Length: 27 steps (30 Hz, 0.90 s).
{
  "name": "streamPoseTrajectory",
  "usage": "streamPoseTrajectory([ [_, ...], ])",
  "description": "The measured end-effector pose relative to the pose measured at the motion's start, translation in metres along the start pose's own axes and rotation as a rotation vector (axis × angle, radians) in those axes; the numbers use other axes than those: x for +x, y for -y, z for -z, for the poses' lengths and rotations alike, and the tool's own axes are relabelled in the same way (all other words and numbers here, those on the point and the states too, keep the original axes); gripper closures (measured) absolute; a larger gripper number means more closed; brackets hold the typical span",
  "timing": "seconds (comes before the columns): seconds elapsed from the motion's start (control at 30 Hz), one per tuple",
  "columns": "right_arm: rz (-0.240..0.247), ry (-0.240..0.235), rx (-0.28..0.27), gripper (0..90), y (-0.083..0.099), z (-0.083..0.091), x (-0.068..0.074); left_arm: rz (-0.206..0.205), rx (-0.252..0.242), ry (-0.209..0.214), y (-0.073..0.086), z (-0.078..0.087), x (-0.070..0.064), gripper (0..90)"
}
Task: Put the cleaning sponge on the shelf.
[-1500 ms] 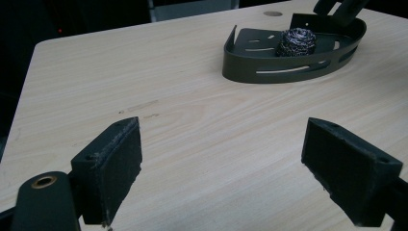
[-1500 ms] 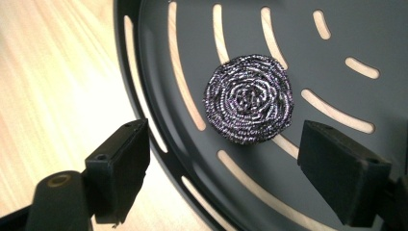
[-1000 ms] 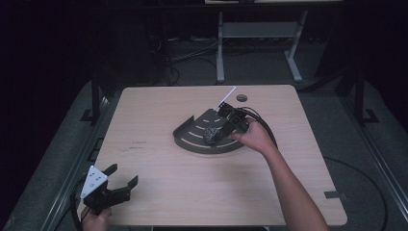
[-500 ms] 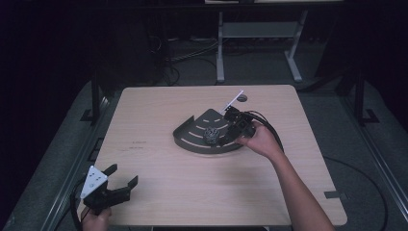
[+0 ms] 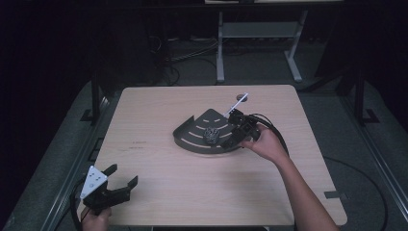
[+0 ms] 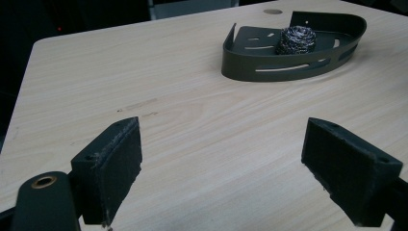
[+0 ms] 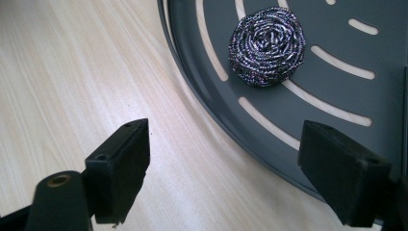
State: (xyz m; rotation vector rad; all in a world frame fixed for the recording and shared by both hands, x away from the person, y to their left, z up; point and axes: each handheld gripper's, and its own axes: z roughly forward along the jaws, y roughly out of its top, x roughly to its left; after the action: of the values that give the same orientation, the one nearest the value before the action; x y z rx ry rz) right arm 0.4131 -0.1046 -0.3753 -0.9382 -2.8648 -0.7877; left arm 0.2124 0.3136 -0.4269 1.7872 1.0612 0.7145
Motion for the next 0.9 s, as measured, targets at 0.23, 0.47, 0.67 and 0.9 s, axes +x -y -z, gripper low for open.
streamPoseTrajectory([
  [0.23, 0.009, 0.000, -0.014, 18.0, 0.005, 0.006, 0.004, -0.002, -0.001, 0.002, 0.000, 0.000, 0.000, 13.3],
  [0.47, 0.000, -0.002, -0.026, 16.8, 0.016, 0.008, 0.004, -0.005, 0.002, 0.001, 0.000, -0.001, -0.001, 13.4],
  [0.67, -0.019, -0.003, -0.029, 15.3, 0.027, 0.008, 0.001, -0.007, 0.003, 0.001, 0.000, -0.001, -0.002, 13.3],
  [0.9, -0.035, -0.001, -0.032, 15.3, 0.041, 0.009, -0.001, -0.006, 0.003, 0.002, 0.000, -0.001, -0.003, 13.4],
])
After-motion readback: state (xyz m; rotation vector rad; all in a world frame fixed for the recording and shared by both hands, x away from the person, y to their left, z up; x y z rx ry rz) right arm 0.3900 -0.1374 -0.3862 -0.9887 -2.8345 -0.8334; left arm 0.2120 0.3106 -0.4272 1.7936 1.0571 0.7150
